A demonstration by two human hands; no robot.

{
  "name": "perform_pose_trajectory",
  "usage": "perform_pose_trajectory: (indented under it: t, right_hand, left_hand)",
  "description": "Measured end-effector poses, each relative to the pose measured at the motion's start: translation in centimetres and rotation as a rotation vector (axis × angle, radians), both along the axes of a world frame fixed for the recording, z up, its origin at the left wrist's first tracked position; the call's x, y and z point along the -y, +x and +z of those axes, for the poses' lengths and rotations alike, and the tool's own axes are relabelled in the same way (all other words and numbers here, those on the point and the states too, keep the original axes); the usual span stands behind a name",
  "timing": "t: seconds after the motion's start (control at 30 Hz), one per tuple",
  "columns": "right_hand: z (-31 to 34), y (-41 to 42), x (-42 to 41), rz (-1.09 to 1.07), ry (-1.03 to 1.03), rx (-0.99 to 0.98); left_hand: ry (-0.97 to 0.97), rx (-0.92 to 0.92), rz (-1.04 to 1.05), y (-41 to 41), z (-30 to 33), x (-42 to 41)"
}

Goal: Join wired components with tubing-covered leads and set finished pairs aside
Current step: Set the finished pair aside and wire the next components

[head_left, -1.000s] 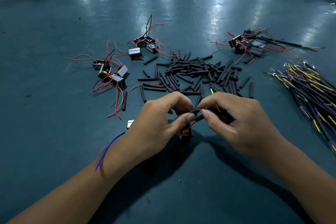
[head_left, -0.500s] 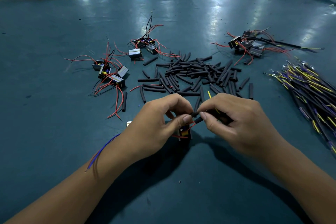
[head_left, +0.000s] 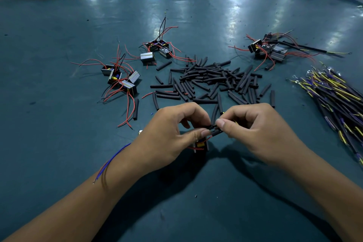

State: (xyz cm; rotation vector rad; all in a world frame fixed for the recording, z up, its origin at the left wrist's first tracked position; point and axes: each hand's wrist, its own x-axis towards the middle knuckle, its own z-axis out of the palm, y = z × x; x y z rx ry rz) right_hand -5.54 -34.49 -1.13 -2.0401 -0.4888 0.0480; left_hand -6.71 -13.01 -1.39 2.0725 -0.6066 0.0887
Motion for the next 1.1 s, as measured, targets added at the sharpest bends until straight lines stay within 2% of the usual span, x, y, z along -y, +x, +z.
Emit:
perform_pose_trajectory:
  t: [0.17,0.3,0.57,0.77,1.1]
  right_hand:
    - [0.04,-0.05,0.16,0.013,0.139,-0.265]
    - [0.01,0.08,0.32,0.041,0.166,-0.354]
    - [0.02,0.01,0.24,0.036,0.170,-0.401]
    - [-0.17,-0.03,0.04,0.011,0.150,-0.350]
    - [-0.23,-0.46,-0.43,-0.055,0.097,-0.294]
  left_hand:
    - [0.001,0.017,-0.019,-0.05,0.01,0.02]
    - [-0.021,0.004,-0.037,-0.19,-0.06,0.11]
    - [0.004,0.084,-0.023,-0.41,-0.02,0.34]
    - [0.034,0.112,-0.021,-0.39,0.11,0.36]
    - [0.237,0.328,-0.068,-0.02,-0.24,-0.07]
